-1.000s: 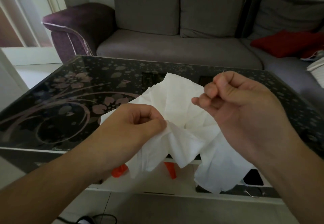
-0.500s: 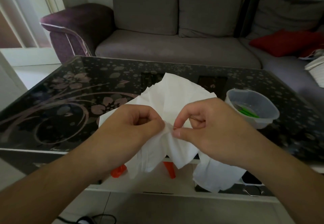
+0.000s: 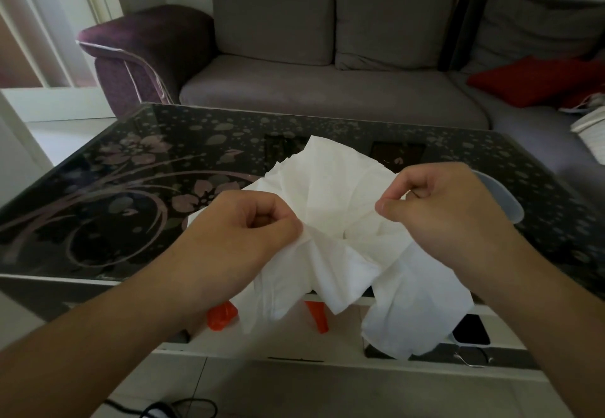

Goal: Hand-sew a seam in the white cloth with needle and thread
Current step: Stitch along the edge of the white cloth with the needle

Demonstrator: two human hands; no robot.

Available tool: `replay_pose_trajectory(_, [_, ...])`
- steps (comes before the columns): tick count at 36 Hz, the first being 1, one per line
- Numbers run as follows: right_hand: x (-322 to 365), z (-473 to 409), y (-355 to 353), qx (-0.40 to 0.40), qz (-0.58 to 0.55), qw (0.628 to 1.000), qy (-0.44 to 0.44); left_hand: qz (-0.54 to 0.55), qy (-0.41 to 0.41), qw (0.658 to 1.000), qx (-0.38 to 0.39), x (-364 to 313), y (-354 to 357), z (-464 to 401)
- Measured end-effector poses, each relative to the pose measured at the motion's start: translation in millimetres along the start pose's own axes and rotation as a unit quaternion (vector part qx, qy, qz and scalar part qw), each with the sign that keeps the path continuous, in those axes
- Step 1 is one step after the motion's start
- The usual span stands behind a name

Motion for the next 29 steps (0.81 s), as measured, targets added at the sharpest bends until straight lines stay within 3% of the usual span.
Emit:
replay_pose_trajectory(6, [-12.4,-5.7,-6.2,-0.031,0.039,0.998,0.037,-0.005,0.006,1.0,0.001,-1.6,-0.4,0.7])
replay_pose_trajectory(22, [-29.1,-13.0,-13.0,-0.021,-0.013,0.993,0.115,-0.003,0.017,1.0,0.0,-8.2,0.8,1.0])
replay_pose_trajectory(25, [-32.0,-14.1,-25.0,-0.031,-0.118,0.989,0.079,-0.005,0.026,1.0,0.0,-8.0,-1.6,0.7])
replay_pose_trajectory(29, [-25.0,-9.0,-45.5,-0.071,-0.121,0.99,0.0,0.0,0.033,0.999,0.005,-8.0,-4.5,2.2])
Point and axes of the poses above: each hand's wrist, its own z-axis away from the middle knuckle, its own y-axis out of the palm, x = y × z, the point moved 9 cm from there along -z, towards the middle knuckle, and after that the axes turned 10 degrees about x, right-handed, at the moved point
